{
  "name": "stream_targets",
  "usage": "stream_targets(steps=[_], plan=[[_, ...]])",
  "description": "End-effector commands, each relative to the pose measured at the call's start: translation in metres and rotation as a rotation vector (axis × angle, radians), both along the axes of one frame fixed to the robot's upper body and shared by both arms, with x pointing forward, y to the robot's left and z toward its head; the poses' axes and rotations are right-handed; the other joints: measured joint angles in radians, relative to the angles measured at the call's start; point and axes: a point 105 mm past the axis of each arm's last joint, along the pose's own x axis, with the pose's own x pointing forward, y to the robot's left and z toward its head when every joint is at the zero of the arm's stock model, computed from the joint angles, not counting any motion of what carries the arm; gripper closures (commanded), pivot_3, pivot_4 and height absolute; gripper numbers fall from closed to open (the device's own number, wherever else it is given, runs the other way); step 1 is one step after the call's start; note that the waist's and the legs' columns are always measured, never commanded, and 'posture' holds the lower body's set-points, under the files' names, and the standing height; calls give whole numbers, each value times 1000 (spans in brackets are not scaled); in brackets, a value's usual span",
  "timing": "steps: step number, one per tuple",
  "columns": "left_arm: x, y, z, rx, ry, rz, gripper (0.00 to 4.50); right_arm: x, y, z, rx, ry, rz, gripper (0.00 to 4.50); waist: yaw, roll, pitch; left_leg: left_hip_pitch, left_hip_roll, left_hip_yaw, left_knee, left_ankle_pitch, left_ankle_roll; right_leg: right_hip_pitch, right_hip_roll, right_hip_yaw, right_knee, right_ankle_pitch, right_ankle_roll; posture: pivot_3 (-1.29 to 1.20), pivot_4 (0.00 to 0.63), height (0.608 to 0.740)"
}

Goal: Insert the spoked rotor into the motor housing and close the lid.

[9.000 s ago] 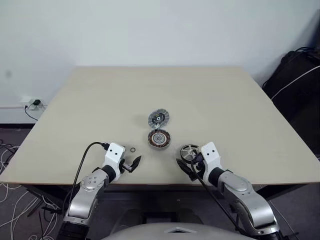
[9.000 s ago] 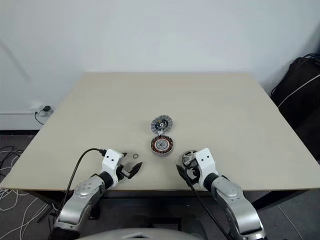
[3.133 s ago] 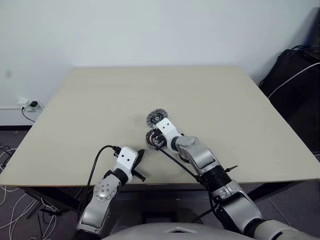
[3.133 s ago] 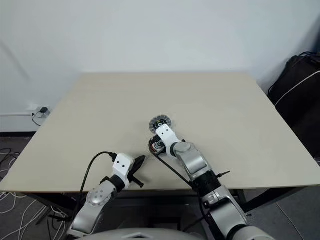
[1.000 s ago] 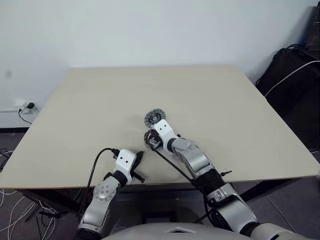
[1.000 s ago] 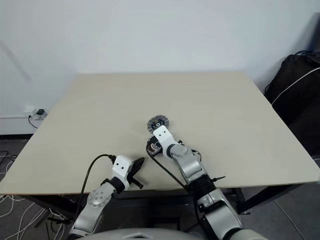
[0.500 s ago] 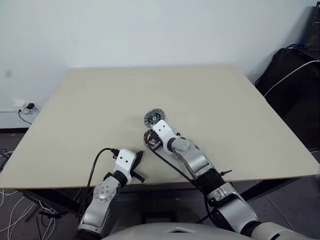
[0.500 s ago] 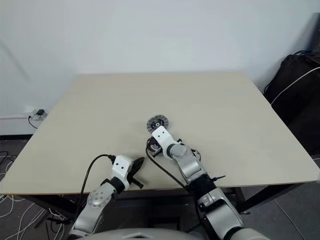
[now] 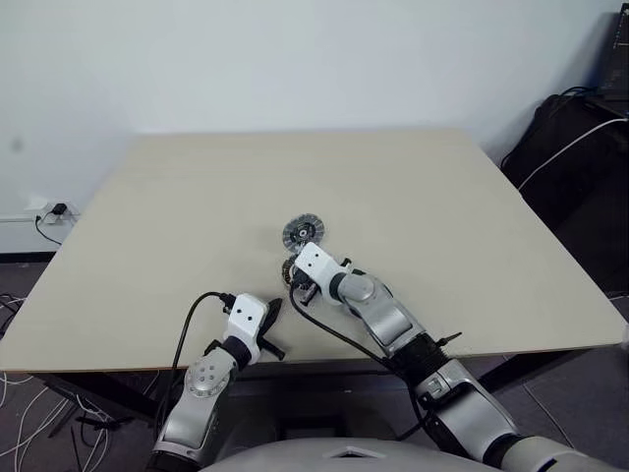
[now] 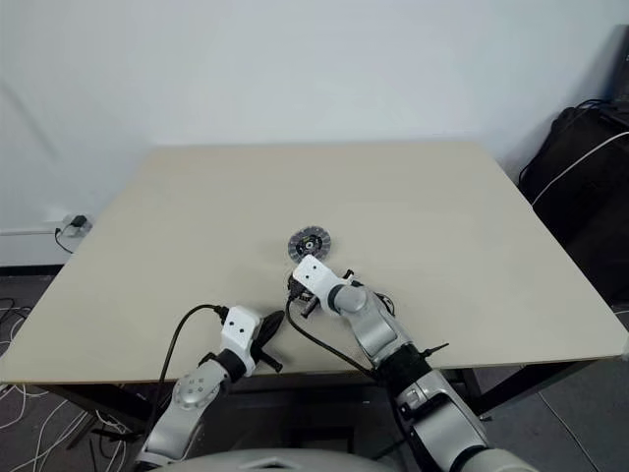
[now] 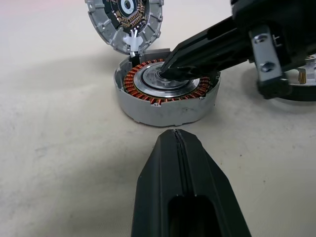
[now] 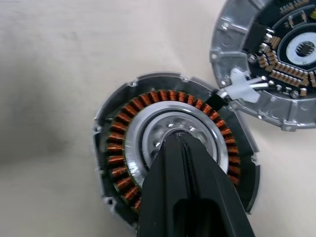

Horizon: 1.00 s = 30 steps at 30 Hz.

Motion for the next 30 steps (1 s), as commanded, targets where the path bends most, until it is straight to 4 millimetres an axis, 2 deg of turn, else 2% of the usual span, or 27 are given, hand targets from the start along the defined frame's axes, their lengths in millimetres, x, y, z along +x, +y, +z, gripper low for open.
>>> stream_targets(steps=[1, 5, 14, 19, 22, 26, 30], plan=[[5, -4, 16, -22, -58, -8, 4500, 7, 6, 20, 42, -85, -4, 4485, 1, 0, 0, 0, 0, 0, 0, 0, 0, 0, 0, 0, 0, 0, 0, 0, 0, 740], [5, -4, 16, -21, -59, -12, 4500, 16, -2, 25, 54, -109, -91, 4485, 5, 0, 0, 0, 0, 0, 0, 0, 0, 0, 0, 0, 0, 0, 0, 0, 0, 740], [6, -4, 19, -27, -68, -13, 4500, 21, -2, 28, 69, -126, -138, 4485, 3, 0, 0, 0, 0, 0, 0, 0, 0, 0, 0, 0, 0, 0, 0, 0, 0, 740], [6, -3, 23, -41, -82, -3, 4500, 17, -13, 39, 246, -54, -225, 4485, 6, 0, 0, -1, 0, -1, 0, 0, 0, 0, 0, 0, -1, 0, 0, 0, 0, 740], [5, -2, 23, -40, -81, -3, 4500, 9, -30, 46, 329, -19, -276, 4485, 6, 0, 0, -1, 0, -1, 0, -1, 1, 0, 0, 0, -1, 0, 0, 0, 0, 740], [11, 5, 19, -14, -81, 54, 4500, -8, -72, 51, 380, -16, -379, 4485, 11, 0, 1, -2, -1, -1, 0, -2, 2, 0, -1, -1, -2, 0, 0, 0, 0, 740], [20, 7, 22, -36, -99, 110, 4500, -32, -114, 52, 403, 10, -495, 3204, 22, 0, 1, -3, -1, -1, 0, -2, 3, 0, -1, -1, -3, -1, 2, 0, 0, 740]])
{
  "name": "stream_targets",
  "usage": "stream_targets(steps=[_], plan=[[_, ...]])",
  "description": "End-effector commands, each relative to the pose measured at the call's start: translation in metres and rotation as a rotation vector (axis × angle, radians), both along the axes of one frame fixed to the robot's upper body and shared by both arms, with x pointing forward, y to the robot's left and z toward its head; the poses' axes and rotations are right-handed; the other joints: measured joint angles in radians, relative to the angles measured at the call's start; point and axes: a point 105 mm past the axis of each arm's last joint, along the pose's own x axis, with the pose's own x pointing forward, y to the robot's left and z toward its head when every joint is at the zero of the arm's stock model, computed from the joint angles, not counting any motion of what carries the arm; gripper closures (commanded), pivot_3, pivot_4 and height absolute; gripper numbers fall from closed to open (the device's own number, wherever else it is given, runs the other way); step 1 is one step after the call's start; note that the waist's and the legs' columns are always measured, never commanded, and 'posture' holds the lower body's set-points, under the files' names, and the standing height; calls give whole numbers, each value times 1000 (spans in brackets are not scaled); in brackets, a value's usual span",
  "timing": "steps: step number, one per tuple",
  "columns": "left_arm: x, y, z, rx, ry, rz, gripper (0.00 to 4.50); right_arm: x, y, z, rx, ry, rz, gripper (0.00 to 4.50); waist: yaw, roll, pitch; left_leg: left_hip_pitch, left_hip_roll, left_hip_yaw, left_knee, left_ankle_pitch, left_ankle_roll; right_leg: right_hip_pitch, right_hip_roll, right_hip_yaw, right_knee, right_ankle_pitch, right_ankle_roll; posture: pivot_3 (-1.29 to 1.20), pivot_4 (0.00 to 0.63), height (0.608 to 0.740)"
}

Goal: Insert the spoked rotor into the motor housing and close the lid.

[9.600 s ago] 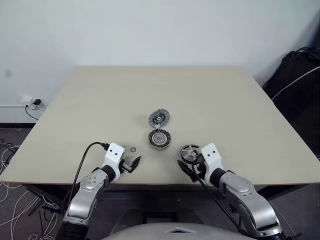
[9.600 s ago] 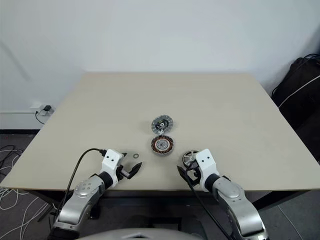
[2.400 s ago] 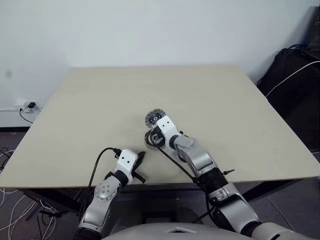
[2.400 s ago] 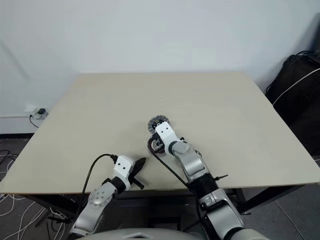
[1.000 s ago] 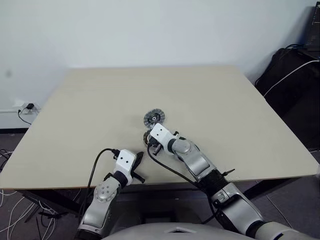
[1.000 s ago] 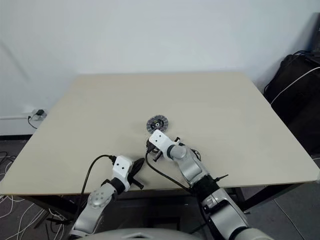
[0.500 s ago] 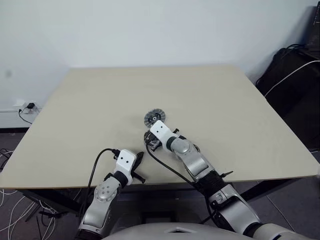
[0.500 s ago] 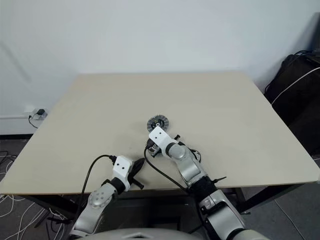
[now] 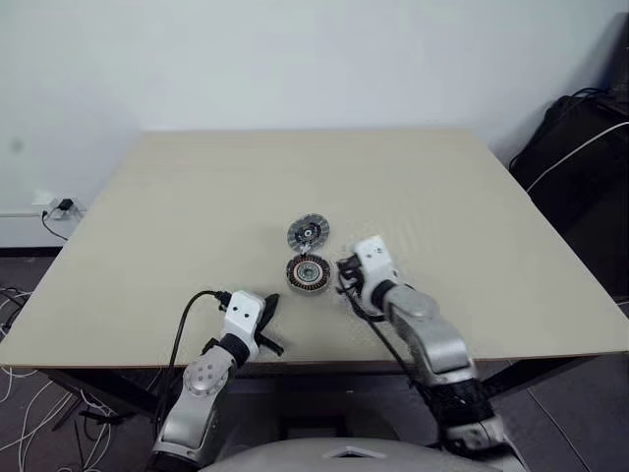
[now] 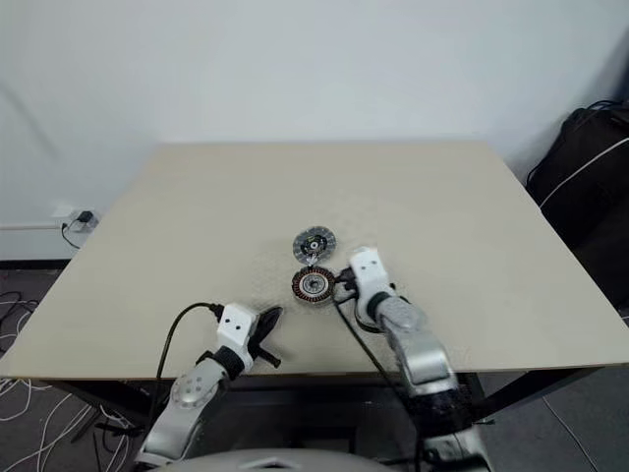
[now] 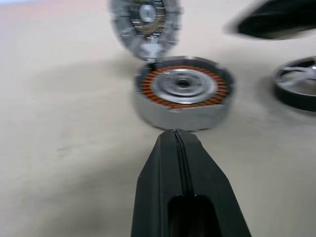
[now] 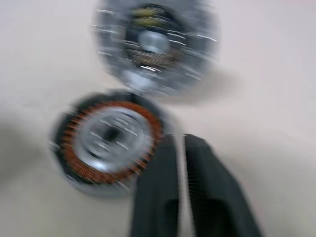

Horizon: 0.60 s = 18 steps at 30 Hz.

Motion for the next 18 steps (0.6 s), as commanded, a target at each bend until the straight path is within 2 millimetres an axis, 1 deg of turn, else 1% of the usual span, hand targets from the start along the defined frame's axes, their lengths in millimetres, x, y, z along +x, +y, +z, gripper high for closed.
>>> stream_targets(steps=[1, 3, 8, 10, 14, 16, 18], plan=[[11, 1, 13, -22, -63, 34, 4500, -13, -24, 22, 49, -38, -68, 2890, 8, 0, 0, 0, 0, 0, 0, 0, 0, 0, 0, 0, 0, -1, 1, 0, 0, 740], [12, 1, 12, -22, -60, 28, 4500, -22, -35, 23, 54, -29, -110, 2222, 9, 0, 0, 0, 0, 0, 0, 0, 0, 0, 0, 0, 0, -2, 3, 0, 0, 740], [15, -3, 12, -24, -59, 2, 4500, -35, -52, 26, 102, -13, -202, 552, 9, -1, 1, 0, 1, 1, 1, 0, 0, 0, 0, 0, 0, -2, 4, 0, 0, 740], [16, -4, 13, -28, -60, -5, 4500, -39, -57, 24, 141, 11, -252, 21, 11, -1, 1, 0, 1, 1, 1, 1, 0, 1, 0, 0, 0, -2, 4, 0, 0, 740], [17, -5, 13, -31, -61, -15, 4500, -46, -61, 16, 211, 92, -312, 21, 13, -1, 1, 0, 1, 1, 1, 1, 0, 1, 0, 0, 0, -2, 4, 0, 0, 740], [17, -5, 13, -32, -61, -15, 4500, -50, -66, 10, 291, 155, -368, 21, 13, -1, 1, 0, 1, 1, 1, 0, 0, 0, 0, 0, 0, -2, 4, 0, 0, 740], [17, -4, 13, -33, -61, -15, 4500, -51, -69, 7, 358, 190, -407, 21, 13, 0, 1, -1, 1, 1, 1, 0, 0, 0, 0, 0, 0, -2, 4, 0, 0, 740]])
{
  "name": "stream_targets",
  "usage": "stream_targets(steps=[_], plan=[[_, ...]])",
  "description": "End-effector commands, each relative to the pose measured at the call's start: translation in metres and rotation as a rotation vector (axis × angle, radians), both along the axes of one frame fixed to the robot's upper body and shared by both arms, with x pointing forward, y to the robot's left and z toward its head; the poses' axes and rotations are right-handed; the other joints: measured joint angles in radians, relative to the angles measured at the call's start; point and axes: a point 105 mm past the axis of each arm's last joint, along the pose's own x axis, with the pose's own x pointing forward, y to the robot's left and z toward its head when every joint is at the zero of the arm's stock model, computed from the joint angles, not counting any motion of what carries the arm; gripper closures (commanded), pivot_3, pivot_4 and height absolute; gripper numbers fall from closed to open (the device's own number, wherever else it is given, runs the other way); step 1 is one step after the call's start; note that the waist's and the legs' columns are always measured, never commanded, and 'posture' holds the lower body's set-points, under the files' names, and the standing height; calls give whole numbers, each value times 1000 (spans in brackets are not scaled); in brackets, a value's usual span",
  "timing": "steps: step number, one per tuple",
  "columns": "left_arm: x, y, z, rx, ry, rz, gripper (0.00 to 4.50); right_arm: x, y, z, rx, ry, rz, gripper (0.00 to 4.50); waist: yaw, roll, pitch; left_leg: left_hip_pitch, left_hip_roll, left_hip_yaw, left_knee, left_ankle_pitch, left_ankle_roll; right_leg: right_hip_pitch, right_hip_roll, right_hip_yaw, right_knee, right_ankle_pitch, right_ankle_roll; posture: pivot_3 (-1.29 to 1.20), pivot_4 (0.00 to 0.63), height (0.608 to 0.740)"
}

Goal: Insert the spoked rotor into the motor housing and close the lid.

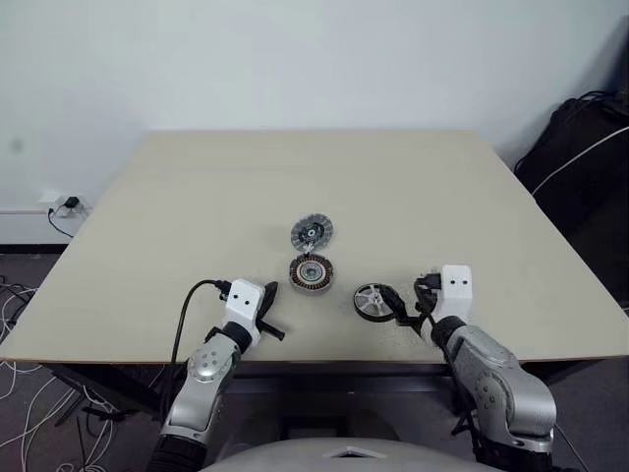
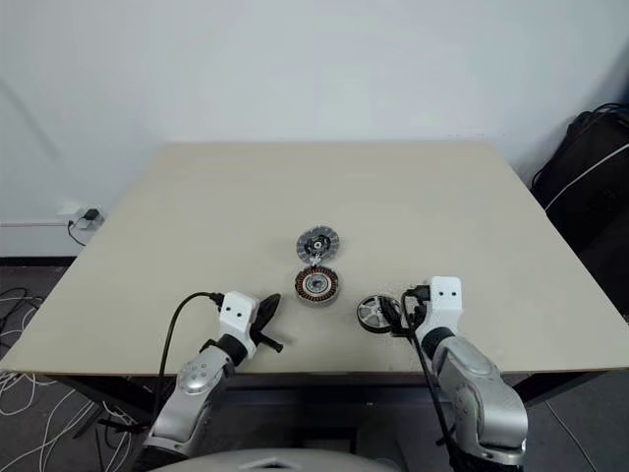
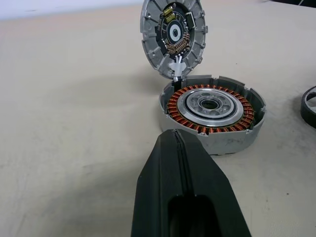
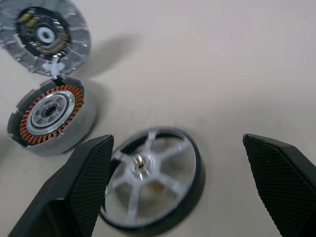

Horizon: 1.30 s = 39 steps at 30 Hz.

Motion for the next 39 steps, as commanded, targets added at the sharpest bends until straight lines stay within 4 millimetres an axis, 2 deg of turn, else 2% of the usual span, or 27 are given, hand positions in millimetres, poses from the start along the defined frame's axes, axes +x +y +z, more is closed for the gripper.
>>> stream_targets(steps=[1, 11, 20, 27, 32, 35, 39], plan=[[4, -1, 10, -16, -45, -6, 4500, 1, -6, 10, 110, -7, -63, 21, 0, 0, 0, 0, 0, 0, 0, 0, 0, 0, 0, 0, 0, 0, 0, 0, 0, 740], [1, -1, 10, -26, -41, 0, 4500, 2, -1, 2, 433, 104, -140, 21, -3, 2, 0, 0, 0, 0, 0, 0, 0, 0, 0, 0, 0, 0, 0, 0, 0, 740], [-1, 0, 10, -42, -36, 2, 4500, 2, 7, -13, 590, 192, -168, 21, -6, 4, 1, 0, 0, 0, -1, 0, 0, 0, 0, 0, 0, 0, 0, 0, 0, 740], [-1, 1, 9, -37, -30, 3, 4500, 3, 12, -17, 793, 198, -191, 21, -7, 4, 1, 0, 0, 0, -1, 0, 1, 0, 0, 0, 0, 0, 0, 0, 0, 740], [-1, 1, 9, -35, -30, 1, 4500, 1, 13, -23, 847, 217, -220, 21, -10, 4, 1, 0, 0, 0, -1, 0, 1, 0, 0, 0, 0, 0, 0, 0, 0, 740], [-1, 1, 9, -34, -29, -2, 4500, 0, 15, -27, 847, 233, -229, 578, -16, 4, 1, 0, 0, 1, -1, 0, 1, 0, 0, 0, 0, 0, 0, 0, 0, 740], [-2, 1, 8, -32, -24, -5, 4500, -2, 16, -32, 827, 256, -235, 1864, -20, 5, 2, -1, 0, 1, -1, 0, 1, 0, 0, 0, 0, 0, 0, 0, 0, 740]])
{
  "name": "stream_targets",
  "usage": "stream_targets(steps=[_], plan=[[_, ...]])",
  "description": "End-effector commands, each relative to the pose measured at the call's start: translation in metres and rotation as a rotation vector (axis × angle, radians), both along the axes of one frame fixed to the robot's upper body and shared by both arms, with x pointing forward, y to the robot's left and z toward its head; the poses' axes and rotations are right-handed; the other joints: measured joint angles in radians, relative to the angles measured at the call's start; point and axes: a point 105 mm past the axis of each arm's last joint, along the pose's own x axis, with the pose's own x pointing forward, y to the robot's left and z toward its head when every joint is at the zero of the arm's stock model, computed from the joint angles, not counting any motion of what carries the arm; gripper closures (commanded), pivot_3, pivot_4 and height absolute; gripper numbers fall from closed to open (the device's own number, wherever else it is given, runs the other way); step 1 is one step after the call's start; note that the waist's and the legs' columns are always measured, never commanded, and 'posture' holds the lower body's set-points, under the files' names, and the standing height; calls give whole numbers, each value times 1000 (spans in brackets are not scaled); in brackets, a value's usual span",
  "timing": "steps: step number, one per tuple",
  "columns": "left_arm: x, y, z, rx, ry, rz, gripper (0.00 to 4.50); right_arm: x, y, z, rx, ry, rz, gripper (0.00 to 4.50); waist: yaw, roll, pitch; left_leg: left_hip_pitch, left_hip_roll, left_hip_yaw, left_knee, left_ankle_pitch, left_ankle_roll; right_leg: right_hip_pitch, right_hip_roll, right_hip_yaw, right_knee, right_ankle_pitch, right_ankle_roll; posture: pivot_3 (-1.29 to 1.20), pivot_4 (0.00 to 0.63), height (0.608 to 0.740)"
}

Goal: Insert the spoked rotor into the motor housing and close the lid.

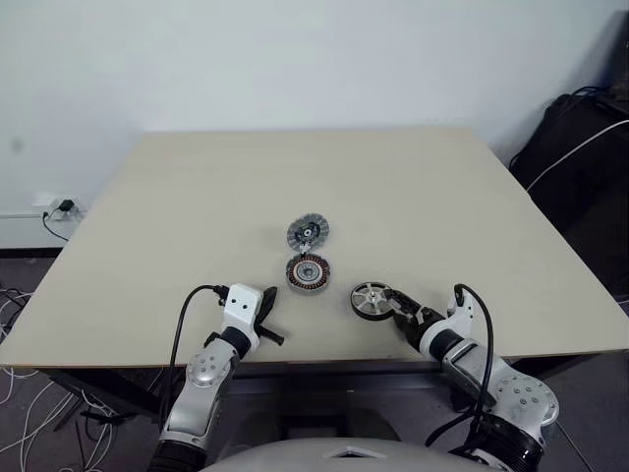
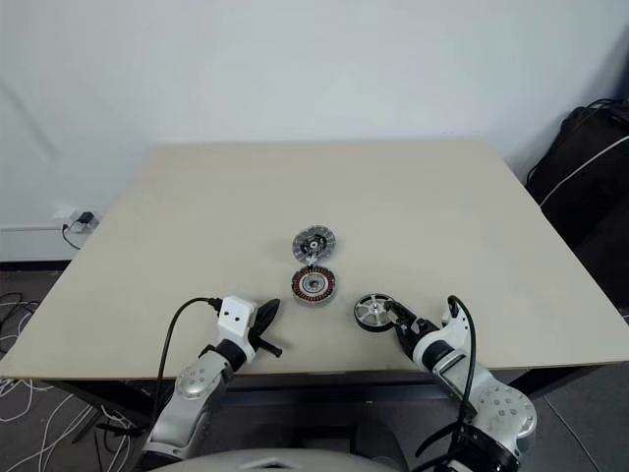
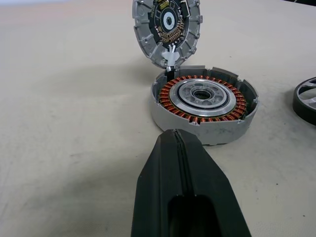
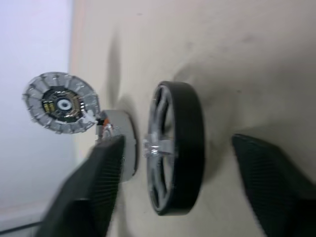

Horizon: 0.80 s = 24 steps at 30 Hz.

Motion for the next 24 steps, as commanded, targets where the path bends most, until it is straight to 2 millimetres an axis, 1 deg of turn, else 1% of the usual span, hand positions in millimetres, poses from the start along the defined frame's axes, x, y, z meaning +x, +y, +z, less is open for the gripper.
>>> stream_targets(steps=[1, 5, 7, 8, 13, 16, 21, 24], plan=[[4, -2, 13, -13, -51, -10, 4500, 2, 9, 3, 15, -14, 14, 2198, -2, 1, 0, 0, 0, 0, 0, 0, 0, 0, 0, 0, 0, 0, 0, 0, 0, 740], [3, -2, 13, -14, -46, -12, 4500, 0, 7, -1, -3, 5, 15, 3499, -7, 1, 0, -1, 0, 0, 0, 0, 0, 0, 0, 0, 0, 0, 0, 0, 0, 740], [2, -2, 12, -14, -44, -13, 4500, -2, 7, -3, -16, 15, 19, 3998, -10, 0, -1, 1, 0, 0, 0, 0, 0, 1, 0, 0, -1, 0, 0, 0, 0, 740], [2, -2, 12, -14, -43, -13, 4500, -3, 7, -4, -23, 20, 24, 4073, -11, -1, -1, 1, 0, 0, 0, 0, 0, 1, 0, 0, -1, 0, 0, 0, 0, 740], [2, -4, 12, -14, -40, -16, 4500, -5, 10, -5, -35, 23, 43, 4074, -11, 0, -1, 1, 1, 0, 0, 0, 0, 2, 0, 0, -1, -1, 1, 0, 0, 740], [2, -4, 12, -14, -40, -18, 4500, -4, 13, -2, -30, 8, 54, 4074, -10, 0, -1, 1, 1, 0, -1, 0, 0, 1, 0, 0, -1, -1, 1, 0, 0, 740], [3, -5, 12, -13, -40, -22, 4500, 8, 23, 20, 33, -102, 42, 4074, -11, 0, -1, 0, 1, 0, -1, 0, 1, 0, 0, 0, -1, -1, 1, 0, 0, 740], [3, -5, 13, -11, -42, -24, 4500, 19, 36, 37, 101, -179, 38, 4074, -12, 0, 1, -1, 1, 0, -1, 0, 1, 0, 0, 0, -1, -1, 1, 0, 0, 740]])
